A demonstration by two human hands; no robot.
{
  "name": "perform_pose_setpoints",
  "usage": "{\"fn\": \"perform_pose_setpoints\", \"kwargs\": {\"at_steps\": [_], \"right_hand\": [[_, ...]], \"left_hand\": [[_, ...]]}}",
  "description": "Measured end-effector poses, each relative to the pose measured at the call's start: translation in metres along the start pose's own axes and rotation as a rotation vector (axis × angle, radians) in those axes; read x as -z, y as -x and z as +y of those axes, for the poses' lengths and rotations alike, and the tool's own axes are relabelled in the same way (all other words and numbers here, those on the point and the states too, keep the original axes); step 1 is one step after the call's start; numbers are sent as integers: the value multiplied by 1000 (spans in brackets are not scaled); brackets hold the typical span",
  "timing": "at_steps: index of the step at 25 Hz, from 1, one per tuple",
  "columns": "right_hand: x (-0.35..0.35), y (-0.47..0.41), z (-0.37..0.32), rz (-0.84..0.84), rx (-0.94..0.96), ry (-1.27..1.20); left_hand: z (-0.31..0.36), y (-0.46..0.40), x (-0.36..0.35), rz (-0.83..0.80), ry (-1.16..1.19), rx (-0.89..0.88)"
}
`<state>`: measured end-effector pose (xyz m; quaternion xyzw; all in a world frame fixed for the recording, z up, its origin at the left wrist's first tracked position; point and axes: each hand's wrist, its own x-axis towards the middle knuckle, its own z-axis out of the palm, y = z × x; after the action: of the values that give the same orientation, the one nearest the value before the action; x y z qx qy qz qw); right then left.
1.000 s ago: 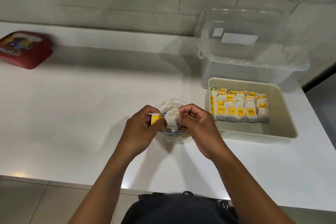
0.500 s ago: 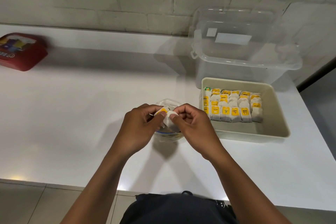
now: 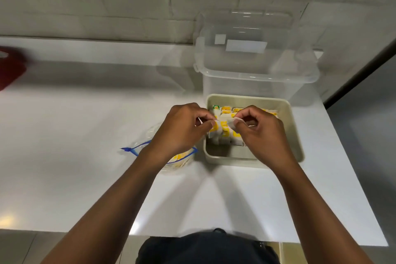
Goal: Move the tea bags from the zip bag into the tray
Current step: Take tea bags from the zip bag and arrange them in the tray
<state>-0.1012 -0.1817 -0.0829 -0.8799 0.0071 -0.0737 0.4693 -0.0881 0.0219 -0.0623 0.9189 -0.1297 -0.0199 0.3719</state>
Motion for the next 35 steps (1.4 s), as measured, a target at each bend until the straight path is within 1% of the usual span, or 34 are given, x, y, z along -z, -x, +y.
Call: {"fn": "perform_pose_setpoints", "kwargs": {"at_steps": [2, 4, 6, 8, 10, 12, 15, 18, 20, 21, 23, 24, 26, 28, 29, 33, 35], "right_hand": [[10, -4, 16, 40, -3, 75], [16, -7, 28, 27, -11, 160], [20, -10, 37, -24, 0, 246], [22, -11, 42, -102, -7, 289], [19, -13, 45, -205, 0, 318], [16, -17, 49, -289, 24, 337], [14, -26, 59, -320, 69, 368], [11, -28, 65, -353, 69, 393], [9, -27, 66, -383, 62, 410], [9, -26, 66, -408, 59, 421], [10, -26, 65, -492, 41, 414], [10, -27, 64, -537, 23, 392], [6, -28, 63, -588, -6, 356], [-4, -33, 67, -587, -29, 377], [-10, -36, 70, -573, -49, 406], [-25, -45, 78, -491, -89, 506], [-29, -48, 78, -492, -73, 550]], "left_hand": [[6, -15, -14, -29, -142, -45], [10, -25, -22, -61, -270, -57], [13, -34, -29, -81, -391, -48], [15, -38, -35, -142, -487, -55], [18, -37, -37, -258, -513, -72], [17, -36, -39, -342, -486, -106], [10, -38, -44, -331, -517, -145], [6, -41, -53, -289, -592, -84], [5, -40, -56, -263, -617, -83], [4, -38, -55, -276, -611, -91], [3, -36, -49, -364, -609, -97], [3, -36, -47, -409, -655, -106], [7, -43, -50, -435, -871, -176], [11, -54, -60, -442, -1070, -241], [12, -58, -66, -448, -1121, -251], [9, -71, -76, -442, -1216, -257], [6, -73, -79, -409, -1232, -252]]}}
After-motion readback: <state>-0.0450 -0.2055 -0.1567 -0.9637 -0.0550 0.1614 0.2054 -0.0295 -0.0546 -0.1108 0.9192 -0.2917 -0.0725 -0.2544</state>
